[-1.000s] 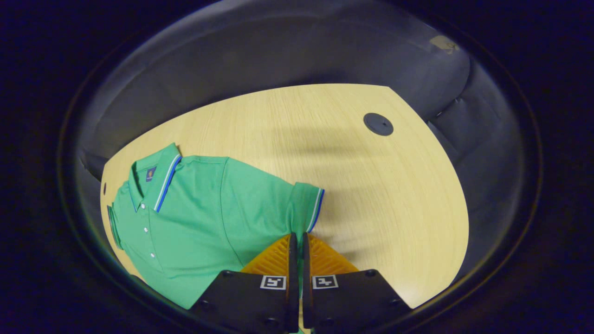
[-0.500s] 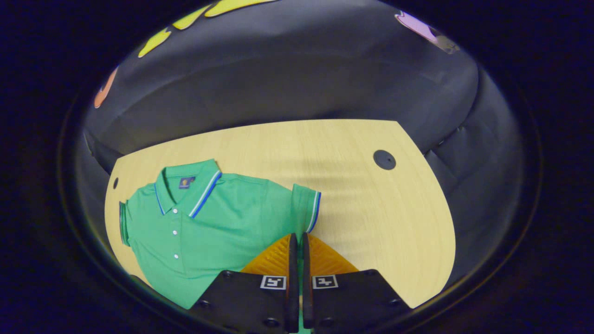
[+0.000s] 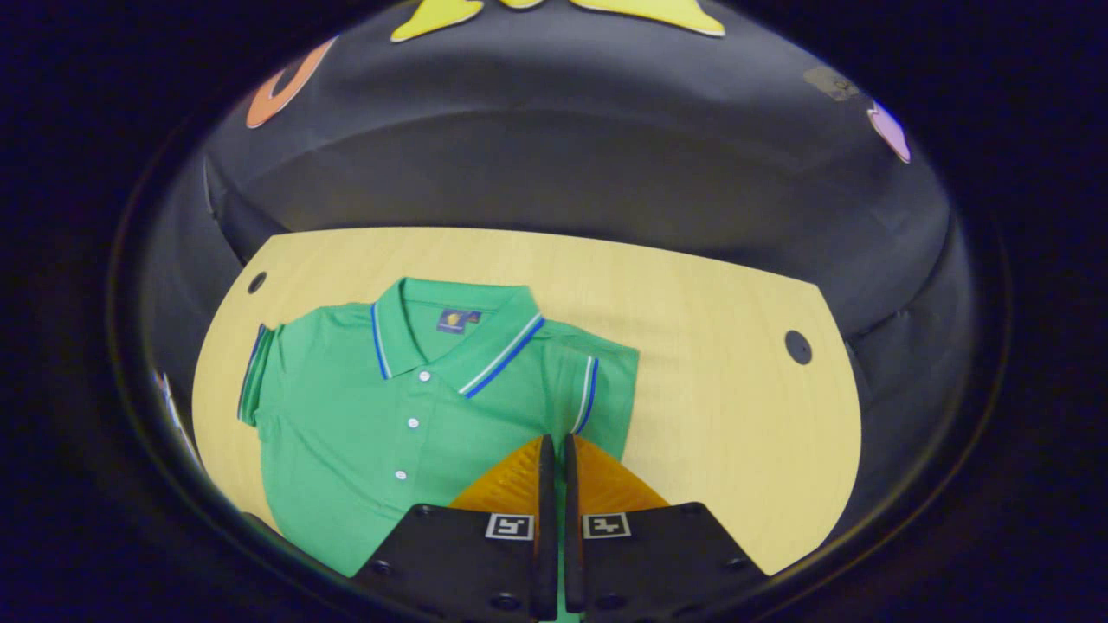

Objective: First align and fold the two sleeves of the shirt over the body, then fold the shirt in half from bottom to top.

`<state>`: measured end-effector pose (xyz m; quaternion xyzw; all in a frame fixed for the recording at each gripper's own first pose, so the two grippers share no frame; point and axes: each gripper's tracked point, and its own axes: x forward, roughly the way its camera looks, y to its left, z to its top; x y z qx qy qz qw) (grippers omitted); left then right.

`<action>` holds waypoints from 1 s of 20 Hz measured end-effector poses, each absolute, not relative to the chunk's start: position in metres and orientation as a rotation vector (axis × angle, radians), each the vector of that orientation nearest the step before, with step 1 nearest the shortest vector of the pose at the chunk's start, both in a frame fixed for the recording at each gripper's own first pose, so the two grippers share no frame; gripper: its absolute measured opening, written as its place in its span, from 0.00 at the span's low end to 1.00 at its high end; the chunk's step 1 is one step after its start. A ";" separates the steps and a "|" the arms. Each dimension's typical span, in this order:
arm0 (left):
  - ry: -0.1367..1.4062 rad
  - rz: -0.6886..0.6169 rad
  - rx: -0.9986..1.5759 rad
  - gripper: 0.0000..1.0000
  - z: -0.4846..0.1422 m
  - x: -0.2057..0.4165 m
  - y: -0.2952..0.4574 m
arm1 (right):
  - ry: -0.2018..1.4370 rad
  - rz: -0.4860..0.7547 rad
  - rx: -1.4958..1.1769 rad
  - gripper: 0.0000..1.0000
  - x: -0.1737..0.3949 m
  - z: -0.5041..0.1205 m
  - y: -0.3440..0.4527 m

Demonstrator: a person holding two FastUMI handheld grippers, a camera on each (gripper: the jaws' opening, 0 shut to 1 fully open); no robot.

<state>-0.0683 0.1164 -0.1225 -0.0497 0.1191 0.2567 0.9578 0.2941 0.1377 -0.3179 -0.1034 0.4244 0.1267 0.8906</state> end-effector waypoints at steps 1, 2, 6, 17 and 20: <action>0.242 0.526 -0.105 1.00 -0.125 -0.069 0.119 | 0.884 0.276 -0.234 0.06 0.293 -0.324 0.147; 0.245 0.525 -0.112 1.00 -0.127 -0.071 0.121 | 0.887 0.284 -0.252 0.06 0.292 -0.328 0.154; 0.266 0.538 -0.122 1.00 -0.136 -0.075 0.132 | 0.906 0.303 -0.279 0.07 0.287 -0.344 0.174; 0.274 0.455 -0.122 1.00 -0.139 -0.052 0.138 | 0.917 0.453 -0.132 0.50 0.232 -0.323 0.218; 0.287 0.376 -0.160 1.00 -0.142 -0.024 0.131 | 0.880 0.456 -0.111 0.67 0.214 -0.294 0.204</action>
